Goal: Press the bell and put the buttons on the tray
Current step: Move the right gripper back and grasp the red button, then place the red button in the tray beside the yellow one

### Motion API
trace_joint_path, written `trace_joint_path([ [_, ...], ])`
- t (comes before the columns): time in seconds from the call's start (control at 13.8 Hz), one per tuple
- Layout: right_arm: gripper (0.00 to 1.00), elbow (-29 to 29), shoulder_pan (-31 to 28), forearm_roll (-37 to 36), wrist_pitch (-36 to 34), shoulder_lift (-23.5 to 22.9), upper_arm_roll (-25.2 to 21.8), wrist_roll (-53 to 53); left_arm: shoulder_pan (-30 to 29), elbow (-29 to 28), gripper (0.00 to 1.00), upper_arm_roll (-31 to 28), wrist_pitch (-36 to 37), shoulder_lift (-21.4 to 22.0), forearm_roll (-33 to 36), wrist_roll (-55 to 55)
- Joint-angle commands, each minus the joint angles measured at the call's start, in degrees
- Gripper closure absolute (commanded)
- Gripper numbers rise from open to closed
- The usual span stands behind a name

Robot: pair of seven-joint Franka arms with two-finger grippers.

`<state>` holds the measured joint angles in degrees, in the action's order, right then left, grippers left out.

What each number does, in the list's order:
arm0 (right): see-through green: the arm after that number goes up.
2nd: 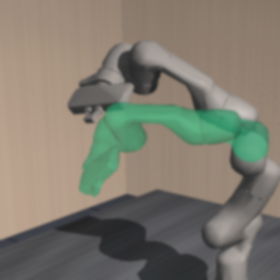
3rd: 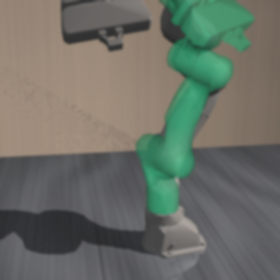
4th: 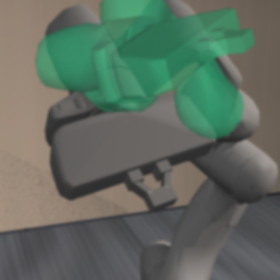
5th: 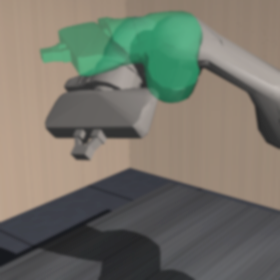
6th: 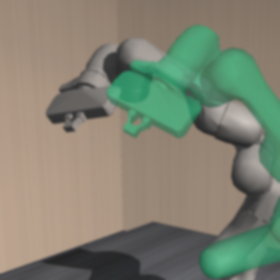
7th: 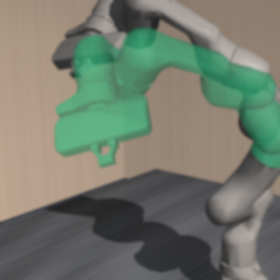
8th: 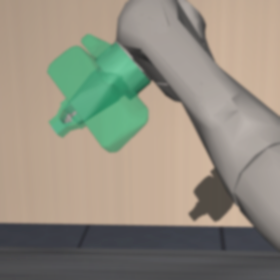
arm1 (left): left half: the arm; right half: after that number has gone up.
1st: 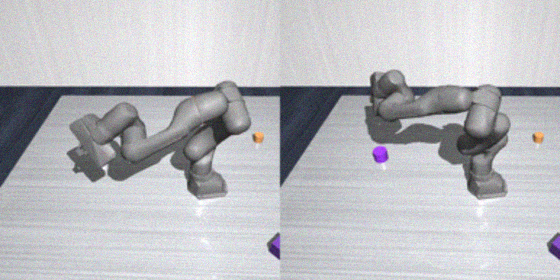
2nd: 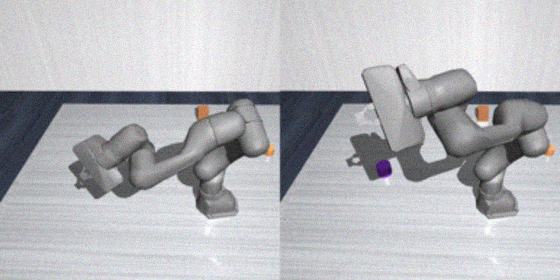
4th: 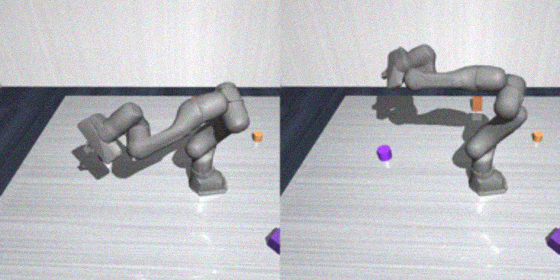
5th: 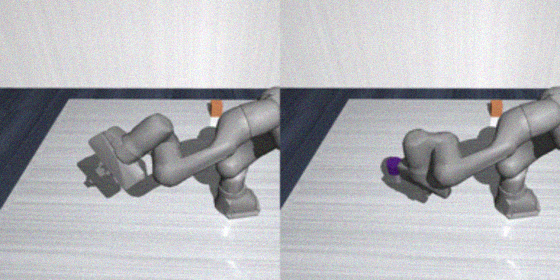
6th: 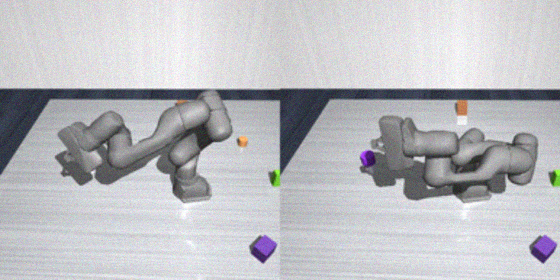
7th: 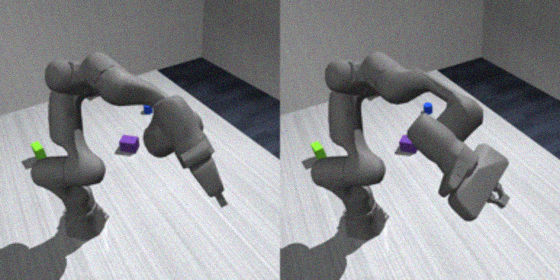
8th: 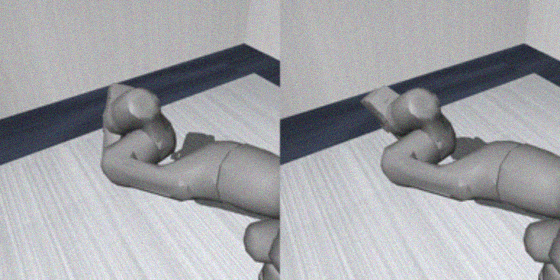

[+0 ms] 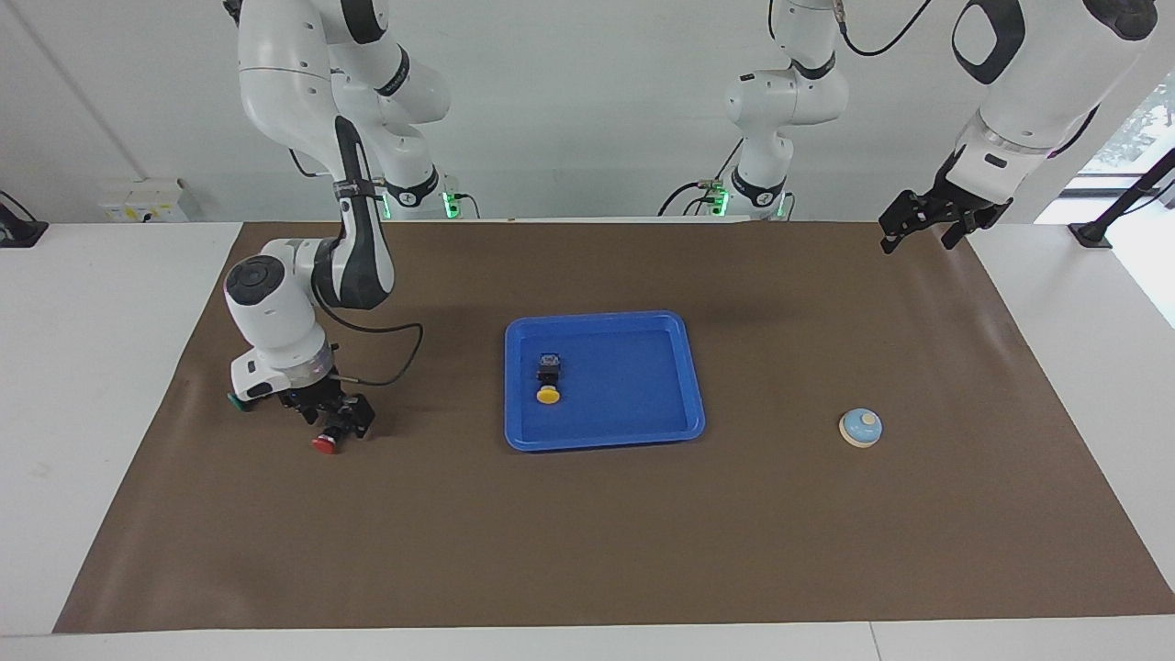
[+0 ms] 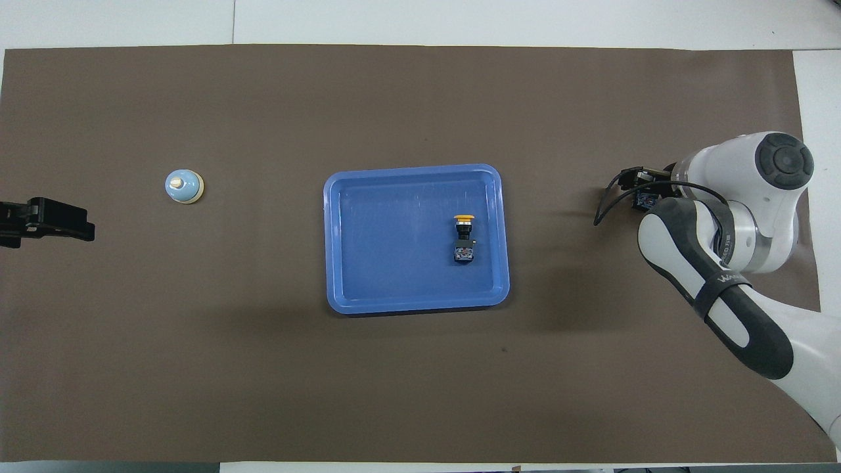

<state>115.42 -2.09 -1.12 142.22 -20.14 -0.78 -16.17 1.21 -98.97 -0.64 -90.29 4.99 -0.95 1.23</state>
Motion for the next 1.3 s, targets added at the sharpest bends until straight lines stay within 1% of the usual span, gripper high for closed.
trace_joint_path([
  [0.0,0.41,-0.20,-0.20,-0.03,0.60,-0.17,0.43,-2.19,0.10,0.00,0.00,-0.07,0.38,0.46,0.25,0.53],
  [0.07,0.72,-0.20,-0.02,-0.03,0.43,-0.08,0.43,-2.81,0.10,0.00,0.00,-0.15,0.38,0.46,0.25,0.53],
  [0.14,1.00,-0.20,0.07,0.06,0.17,-0.08,0.52,-3.34,0.10,-0.08,0.00,-0.15,0.38,0.46,0.25,0.53],
  [0.43,1.00,-0.55,0.07,0.06,-0.71,0.01,0.78,-3.43,0.10,0.00,0.00,-0.07,0.38,0.46,0.25,0.53],
  [0.51,1.00,-1.33,0.16,0.06,-1.50,0.01,0.96,-3.43,0.10,0.00,0.00,-0.15,0.38,0.46,0.25,0.53],
  [0.58,1.00,-3.08,0.50,-0.02,-4.20,0.10,1.13,-3.52,0.10,-0.08,0.00,-0.15,0.38,0.46,0.25,0.53],
  [0.8,1.00,-10.72,4.54,0.59,-15.36,0.53,1.13,-4.48,0.10,0.00,0.00,-0.07,0.38,0.46,0.25,0.53],
  [0.94,1.00,-16.16,8.40,1.03,-22.65,0.62,1.13,-7.81,0.10,-0.08,0.00,-0.07,0.38,0.55,0.25,0.53],
  [1.08,1.00,-20.22,13.57,1.03,-27.15,0.62,1.14,-11.33,0.10,0.00,0.00,-0.07,0.38,0.46,0.25,0.53],
  [1.23,1.00,-22.60,18.50,1.38,-29.01,0.54,1.14,-14.05,0.10,0.00,0.00,-0.07,0.38,0.46,0.25,0.53],
])
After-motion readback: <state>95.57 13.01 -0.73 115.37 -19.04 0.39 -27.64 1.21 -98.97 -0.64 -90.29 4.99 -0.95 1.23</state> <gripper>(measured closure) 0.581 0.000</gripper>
